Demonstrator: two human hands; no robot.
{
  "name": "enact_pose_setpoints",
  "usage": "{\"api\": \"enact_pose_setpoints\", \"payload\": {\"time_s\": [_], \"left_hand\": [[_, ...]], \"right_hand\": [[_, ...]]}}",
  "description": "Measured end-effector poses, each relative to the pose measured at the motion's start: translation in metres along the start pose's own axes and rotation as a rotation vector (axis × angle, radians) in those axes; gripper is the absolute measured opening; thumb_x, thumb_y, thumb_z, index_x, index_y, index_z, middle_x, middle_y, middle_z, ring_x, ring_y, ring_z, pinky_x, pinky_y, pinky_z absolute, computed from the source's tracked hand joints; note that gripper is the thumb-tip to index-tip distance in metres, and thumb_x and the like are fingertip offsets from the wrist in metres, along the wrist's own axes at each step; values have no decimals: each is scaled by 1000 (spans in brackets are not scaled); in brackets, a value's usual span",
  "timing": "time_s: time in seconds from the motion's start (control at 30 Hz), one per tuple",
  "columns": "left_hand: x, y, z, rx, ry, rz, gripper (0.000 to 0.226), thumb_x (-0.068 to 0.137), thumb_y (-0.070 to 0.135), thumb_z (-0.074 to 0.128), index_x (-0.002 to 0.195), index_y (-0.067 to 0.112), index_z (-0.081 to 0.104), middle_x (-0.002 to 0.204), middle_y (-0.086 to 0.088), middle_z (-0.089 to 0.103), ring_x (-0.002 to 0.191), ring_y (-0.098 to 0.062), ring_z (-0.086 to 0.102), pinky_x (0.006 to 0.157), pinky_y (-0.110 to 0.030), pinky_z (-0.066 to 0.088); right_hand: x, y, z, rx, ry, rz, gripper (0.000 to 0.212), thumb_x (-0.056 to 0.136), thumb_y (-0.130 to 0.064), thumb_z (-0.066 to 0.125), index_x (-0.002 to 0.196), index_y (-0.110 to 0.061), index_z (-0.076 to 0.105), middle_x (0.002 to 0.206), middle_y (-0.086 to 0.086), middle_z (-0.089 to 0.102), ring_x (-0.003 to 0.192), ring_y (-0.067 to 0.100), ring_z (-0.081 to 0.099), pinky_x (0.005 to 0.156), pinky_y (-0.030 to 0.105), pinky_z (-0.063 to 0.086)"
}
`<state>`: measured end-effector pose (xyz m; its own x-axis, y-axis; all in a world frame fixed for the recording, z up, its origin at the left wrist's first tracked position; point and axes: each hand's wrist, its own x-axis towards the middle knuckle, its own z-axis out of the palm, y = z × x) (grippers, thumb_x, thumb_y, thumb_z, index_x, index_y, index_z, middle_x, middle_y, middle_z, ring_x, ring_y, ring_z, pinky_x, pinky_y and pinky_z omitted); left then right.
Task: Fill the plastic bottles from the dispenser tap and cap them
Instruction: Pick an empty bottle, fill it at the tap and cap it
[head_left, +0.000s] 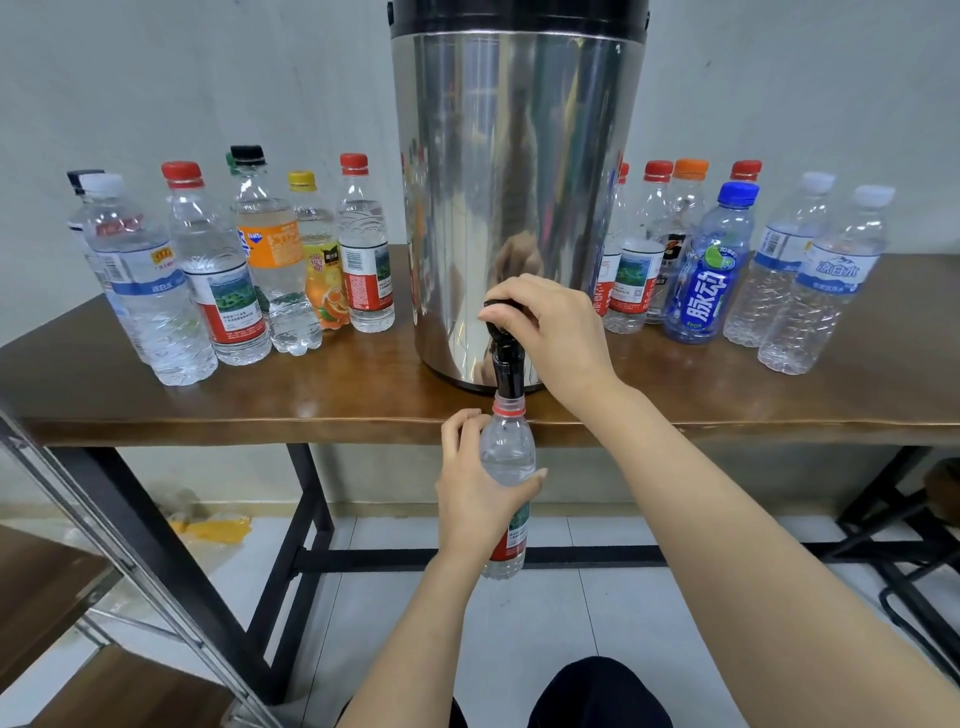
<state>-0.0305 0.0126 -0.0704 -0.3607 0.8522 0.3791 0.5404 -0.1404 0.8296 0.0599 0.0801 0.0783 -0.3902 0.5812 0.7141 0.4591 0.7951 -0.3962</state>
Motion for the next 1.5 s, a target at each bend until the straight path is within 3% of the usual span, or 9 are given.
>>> {"api": "enact_pose_setpoints", "payload": {"time_s": [0.2, 0.3, 0.4, 0.5, 0.63, 0.83, 1.3, 1.43, 1.5], "left_hand": [[0, -1, 0, 9, 5, 21, 69, 62, 36, 88, 119, 29, 48, 126, 18, 35, 106, 20, 42, 74, -11, 39], [0, -2, 0, 19, 4, 26, 69, 62, 37, 88, 119, 26, 50, 126, 17, 35, 104, 22, 40, 72, -10, 38], [0, -2, 0, 15, 5, 23, 69, 62, 37, 89, 118, 26, 50, 126, 17, 35, 105, 23, 40, 72, -9, 38], [0, -1, 0, 16, 13, 18, 69, 61, 37, 89, 117, 27, 50, 125, 17, 35, 105, 21, 41, 75, -17, 42], [0, -1, 0, 37, 9, 21, 69, 62, 39, 89, 117, 28, 48, 126, 16, 35, 105, 19, 41, 78, -18, 42], [2, -2, -1, 52, -7, 8, 72, 63, 40, 89, 120, 28, 48, 128, 15, 35, 102, 4, 44, 82, -19, 44], [-10, 4, -14, 36, -98, 1, 66, 67, 35, 89, 118, 38, 47, 148, 23, 32, 108, 6, 44, 90, -19, 39], [-22, 0, -20, 31, -116, 18, 62, 65, 31, 90, 113, 36, 51, 150, 27, 24, 106, 23, 42, 83, -4, 34], [-26, 1, -26, 13, -87, 10, 63, 65, 30, 90, 111, 40, 49, 145, 23, 29, 108, 21, 43, 80, 1, 31]], "right_hand": [[-3, 17, -13, 226, -10, 156, 23, 92, -40, 56, 99, -26, 72, 81, -11, 69, 77, 3, 62, 76, 35, 53], [-13, 39, -22, 216, 93, 226, 20, 98, -31, 52, 96, -24, 71, 73, -19, 63, 71, 2, 58, 72, 38, 52], [-23, 61, -27, 63, 138, 294, 13, 98, -25, 56, 93, -23, 67, 86, -18, 64, 77, 4, 56, 80, 38, 50], [-36, 76, -24, -140, -56, 409, 20, 97, -29, 59, 110, -17, 67, 112, 4, 61, 94, 19, 56, 89, 40, 47], [-50, 79, -16, -319, -339, 509, 43, 99, -36, 55, 136, -14, 53, 137, 10, 49, 125, 31, 41, 99, 44, 42], [-59, 79, -10, -452, -466, 502, 42, 98, -38, 56, 136, -19, 54, 131, 7, 54, 121, 28, 42, 93, 43, 44], [-66, 64, -11, -236, -353, 498, 36, 96, -22, 62, 130, -15, 58, 126, 7, 58, 118, 26, 48, 98, 37, 41], [-66, 54, -17, -128, -246, 462, 32, 94, -21, 65, 125, -16, 60, 119, 6, 59, 110, 25, 52, 98, 39, 45], [-64, 45, -23, -62, -143, 411, 29, 93, -20, 66, 121, -16, 62, 111, 1, 60, 100, 15, 52, 92, 28, 44]]}}
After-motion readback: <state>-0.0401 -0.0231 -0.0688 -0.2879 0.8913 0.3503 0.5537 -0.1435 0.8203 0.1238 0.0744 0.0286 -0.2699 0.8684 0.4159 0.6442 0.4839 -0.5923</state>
